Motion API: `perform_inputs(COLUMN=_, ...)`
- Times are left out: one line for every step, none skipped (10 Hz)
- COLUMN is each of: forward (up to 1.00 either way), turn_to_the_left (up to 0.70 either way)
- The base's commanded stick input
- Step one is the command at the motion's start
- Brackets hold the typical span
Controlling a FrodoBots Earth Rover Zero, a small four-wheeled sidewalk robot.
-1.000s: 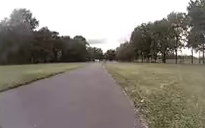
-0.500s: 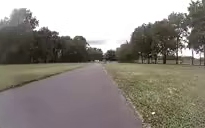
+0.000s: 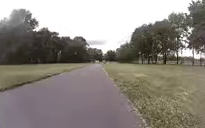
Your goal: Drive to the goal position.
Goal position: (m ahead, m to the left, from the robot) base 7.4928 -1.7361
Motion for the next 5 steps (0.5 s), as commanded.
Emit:
perform_inputs(forward=0.7, turn_to_the_left=0.0)
perform_inputs(forward=0.7, turn_to_the_left=0.0)
perform_inputs(forward=0.7, turn_to_the_left=0.0)
perform_inputs(forward=0.7, turn_to_the_left=0.0)
perform_inputs(forward=0.7, turn_to_the_left=0.0)
